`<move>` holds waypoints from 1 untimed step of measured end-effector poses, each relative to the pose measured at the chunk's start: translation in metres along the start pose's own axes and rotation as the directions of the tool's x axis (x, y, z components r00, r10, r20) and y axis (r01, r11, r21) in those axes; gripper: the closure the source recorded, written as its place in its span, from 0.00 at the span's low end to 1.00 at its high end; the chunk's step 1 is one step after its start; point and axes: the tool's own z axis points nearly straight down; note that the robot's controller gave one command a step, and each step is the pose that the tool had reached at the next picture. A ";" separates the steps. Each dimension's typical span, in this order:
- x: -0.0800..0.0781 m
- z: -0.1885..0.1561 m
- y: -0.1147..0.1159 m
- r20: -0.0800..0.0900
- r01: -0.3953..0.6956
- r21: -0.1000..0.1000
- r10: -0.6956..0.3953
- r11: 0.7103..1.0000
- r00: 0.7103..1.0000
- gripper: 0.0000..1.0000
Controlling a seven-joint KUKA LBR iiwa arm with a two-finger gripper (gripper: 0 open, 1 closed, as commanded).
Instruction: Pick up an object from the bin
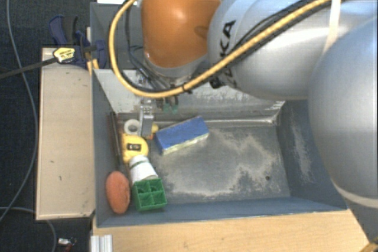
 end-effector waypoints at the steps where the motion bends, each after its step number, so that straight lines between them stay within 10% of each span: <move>1: -0.002 -0.005 -0.002 0.008 -0.007 -0.002 0.007 1.000 1.000 0.00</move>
Offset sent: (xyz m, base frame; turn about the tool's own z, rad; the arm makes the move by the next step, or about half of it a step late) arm 0.0020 -0.0924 -0.0771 -0.1270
